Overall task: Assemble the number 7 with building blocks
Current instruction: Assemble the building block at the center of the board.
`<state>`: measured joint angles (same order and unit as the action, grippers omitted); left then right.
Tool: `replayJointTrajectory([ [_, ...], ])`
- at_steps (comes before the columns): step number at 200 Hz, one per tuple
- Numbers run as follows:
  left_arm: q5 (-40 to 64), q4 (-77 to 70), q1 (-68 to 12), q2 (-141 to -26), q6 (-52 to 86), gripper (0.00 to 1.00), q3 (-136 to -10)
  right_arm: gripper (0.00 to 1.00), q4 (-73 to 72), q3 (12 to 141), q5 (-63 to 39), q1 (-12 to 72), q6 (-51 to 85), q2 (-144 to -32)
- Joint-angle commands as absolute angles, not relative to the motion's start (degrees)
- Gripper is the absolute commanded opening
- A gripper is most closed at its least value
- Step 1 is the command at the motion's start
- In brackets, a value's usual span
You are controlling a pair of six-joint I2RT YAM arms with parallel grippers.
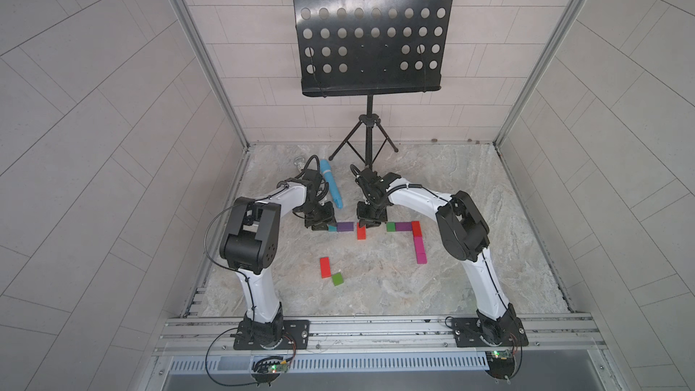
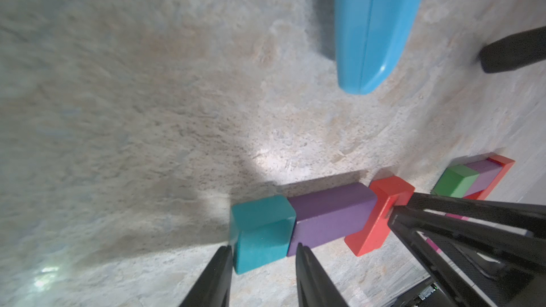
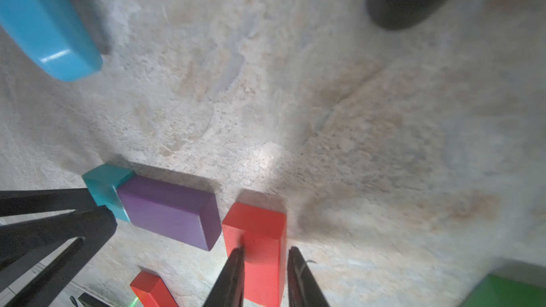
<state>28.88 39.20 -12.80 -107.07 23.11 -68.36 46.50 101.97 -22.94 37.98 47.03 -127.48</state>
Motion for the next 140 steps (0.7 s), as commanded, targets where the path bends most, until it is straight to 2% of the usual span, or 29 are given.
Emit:
replayJointTrajectory([
  [1, 28.8, 39.2, -13.3, -107.2, 23.0, 0.41, -70.0, 0.29, 46.9, 101.3, -22.3, 38.3, 48.0, -126.3],
  [140, 28.2, 38.9, -13.8, -106.7, 23.8, 0.43, -70.4, 0.28, 46.9, 102.5, -22.7, 38.3, 47.4, -126.9],
])
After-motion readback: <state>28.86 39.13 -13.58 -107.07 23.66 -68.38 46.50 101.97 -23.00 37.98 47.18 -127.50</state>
